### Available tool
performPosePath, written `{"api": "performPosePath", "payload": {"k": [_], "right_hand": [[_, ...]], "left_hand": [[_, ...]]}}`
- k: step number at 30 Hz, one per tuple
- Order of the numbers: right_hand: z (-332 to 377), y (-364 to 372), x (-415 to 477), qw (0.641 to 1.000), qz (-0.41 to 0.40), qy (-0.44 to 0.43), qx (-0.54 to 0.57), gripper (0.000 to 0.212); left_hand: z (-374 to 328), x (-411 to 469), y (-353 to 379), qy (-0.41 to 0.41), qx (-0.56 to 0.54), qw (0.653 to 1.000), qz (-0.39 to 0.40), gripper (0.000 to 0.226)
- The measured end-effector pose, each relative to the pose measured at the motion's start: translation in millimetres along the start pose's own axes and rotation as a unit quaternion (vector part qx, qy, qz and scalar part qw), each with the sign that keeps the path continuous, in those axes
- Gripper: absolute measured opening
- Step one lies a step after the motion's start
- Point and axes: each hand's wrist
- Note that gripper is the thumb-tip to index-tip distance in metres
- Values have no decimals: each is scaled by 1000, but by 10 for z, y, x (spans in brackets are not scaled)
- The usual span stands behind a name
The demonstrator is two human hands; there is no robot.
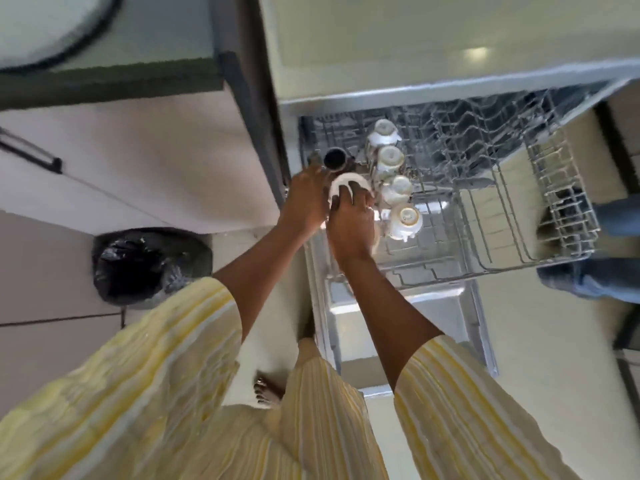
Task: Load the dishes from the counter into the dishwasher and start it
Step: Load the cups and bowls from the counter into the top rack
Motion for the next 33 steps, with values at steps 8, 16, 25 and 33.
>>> {"api": "performPosePath", "payload": {"k": [8, 16, 25, 33], "right_hand": [[1269, -280, -636, 977, -19, -210, 18, 13], [2549, -480, -935, 946, -38, -317, 64, 17], [3764, -450, -592, 916, -30, -395, 68, 22], [4931, -263, 151, 882, -1, -466, 68, 27]], "left_hand": [[516, -956, -1129, -168, -33, 981, -90, 33], [925, -1437, -2392, -231, -17, 954, -189, 38], [1488, -1289, -3382, -255, 29, 933, -252, 38], [2241, -783, -4316, -320, 75, 899, -289, 35]]}}
Point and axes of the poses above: each hand's wrist, its own x-axis towards the middle knuckle, its own y-axis out of the palm, z = x × y, and after that the axes turned 2 degrees about -x, right-handed
